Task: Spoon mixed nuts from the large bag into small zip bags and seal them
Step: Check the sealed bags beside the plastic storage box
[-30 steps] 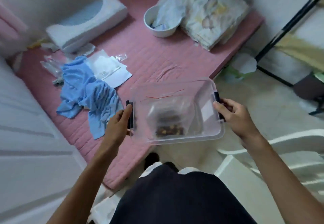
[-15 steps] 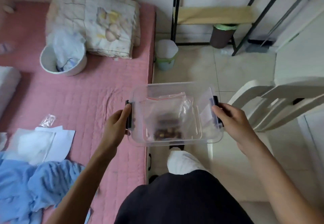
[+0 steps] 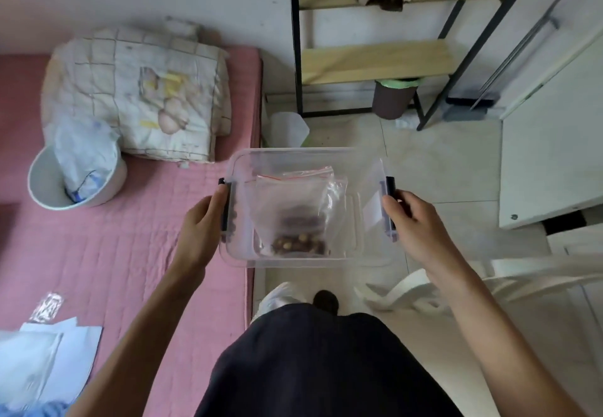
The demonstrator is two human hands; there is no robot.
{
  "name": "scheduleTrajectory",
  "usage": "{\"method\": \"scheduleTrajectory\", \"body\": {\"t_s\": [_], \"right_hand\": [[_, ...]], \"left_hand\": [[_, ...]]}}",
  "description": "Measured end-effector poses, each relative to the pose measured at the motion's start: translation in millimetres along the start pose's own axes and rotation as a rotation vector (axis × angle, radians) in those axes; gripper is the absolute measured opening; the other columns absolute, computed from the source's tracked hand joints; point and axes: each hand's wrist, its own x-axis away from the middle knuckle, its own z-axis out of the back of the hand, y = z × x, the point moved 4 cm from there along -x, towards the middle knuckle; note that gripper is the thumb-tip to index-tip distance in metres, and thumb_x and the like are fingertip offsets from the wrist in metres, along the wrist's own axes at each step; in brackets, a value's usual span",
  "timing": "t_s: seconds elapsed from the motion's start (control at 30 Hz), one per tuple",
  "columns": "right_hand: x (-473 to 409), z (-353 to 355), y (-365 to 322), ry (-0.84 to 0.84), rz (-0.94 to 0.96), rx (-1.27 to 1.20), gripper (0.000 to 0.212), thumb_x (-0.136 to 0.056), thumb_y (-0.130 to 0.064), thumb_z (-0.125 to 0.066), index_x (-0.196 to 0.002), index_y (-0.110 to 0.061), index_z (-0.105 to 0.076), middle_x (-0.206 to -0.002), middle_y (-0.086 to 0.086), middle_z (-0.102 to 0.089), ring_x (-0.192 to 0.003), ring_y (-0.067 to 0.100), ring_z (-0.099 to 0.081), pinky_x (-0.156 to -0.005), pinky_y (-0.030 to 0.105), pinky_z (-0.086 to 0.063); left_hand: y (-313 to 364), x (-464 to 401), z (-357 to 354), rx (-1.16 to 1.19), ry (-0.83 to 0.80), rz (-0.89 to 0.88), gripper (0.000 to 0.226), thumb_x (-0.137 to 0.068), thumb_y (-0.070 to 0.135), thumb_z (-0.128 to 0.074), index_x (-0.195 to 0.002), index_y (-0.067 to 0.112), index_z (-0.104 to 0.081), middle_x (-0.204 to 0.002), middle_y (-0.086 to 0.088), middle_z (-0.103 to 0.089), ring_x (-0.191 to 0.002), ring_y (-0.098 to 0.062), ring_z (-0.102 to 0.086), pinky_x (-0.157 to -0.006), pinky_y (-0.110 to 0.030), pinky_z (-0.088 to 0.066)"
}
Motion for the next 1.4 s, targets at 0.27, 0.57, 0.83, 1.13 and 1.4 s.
{"method": "scheduleTrajectory", "body": {"t_s": [0.27, 0.57, 0.83, 1.13, 1.4], "right_hand": [[-92, 44, -11, 0.164, -0.098, -0.208, 0.011, -0.098, -0.042, -0.063, -0.092, -0.045, -0.072, -0.088, 0.007, -0.068, -0.074, 0.008, -0.064, -0.066, 0.022, -0.056], [-140, 102, 2, 0.586, -0.326, -0.398, 0.029, -0.098, -0.036, -0.066, -0.120, -0.020, -0.071, -0.092, 0.009, -0.076, -0.078, 0.021, -0.072, -0.064, 0.027, -0.059], [-145, 162, 29, 0.887, -0.420, -0.533, 0.027, -0.096, -0.035, -0.069, -0.119, -0.022, -0.072, -0.088, -0.003, -0.079, -0.076, 0.014, -0.076, -0.067, 0.025, -0.056], [-174, 290, 93, 0.920, -0.425, -0.609, 0.029, -0.095, -0.033, -0.071, -0.120, -0.019, -0.072, -0.088, -0.002, -0.078, -0.076, 0.015, -0.075, -0.063, 0.025, -0.055], [-254, 434, 104, 0.685, -0.324, -0.509, 0.029, -0.092, -0.041, -0.072, -0.118, -0.029, -0.070, -0.087, -0.012, -0.076, -0.073, 0.002, -0.072, -0.055, 0.014, -0.054]], "left_hand": [[55, -121, -78, -0.039, -0.170, 0.014, 0.060, -0.103, 0.057, -0.052, -0.093, 0.000, -0.069, -0.083, -0.007, -0.060, -0.077, -0.020, -0.052, -0.073, -0.037, -0.042], [143, -258, -225, -0.262, -0.567, -0.095, 0.049, -0.091, 0.072, -0.054, -0.091, 0.028, -0.077, -0.087, 0.009, -0.077, -0.078, -0.010, -0.072, -0.079, -0.036, -0.057], [190, -297, -376, -0.420, -0.777, -0.157, 0.055, -0.093, 0.073, -0.053, -0.078, 0.024, -0.073, -0.078, 0.001, -0.069, -0.076, -0.019, -0.065, -0.073, -0.035, -0.051], [217, -267, -526, -0.466, -0.854, -0.186, 0.075, -0.096, 0.071, -0.049, -0.090, -0.001, -0.066, -0.078, -0.017, -0.062, -0.073, -0.024, -0.058, -0.074, -0.040, -0.046], [239, -242, -587, -0.240, -0.669, -0.099, 0.048, -0.087, 0.074, -0.059, -0.087, 0.028, -0.070, -0.090, -0.009, -0.062, -0.084, -0.024, -0.057, -0.077, -0.045, -0.046]]}}
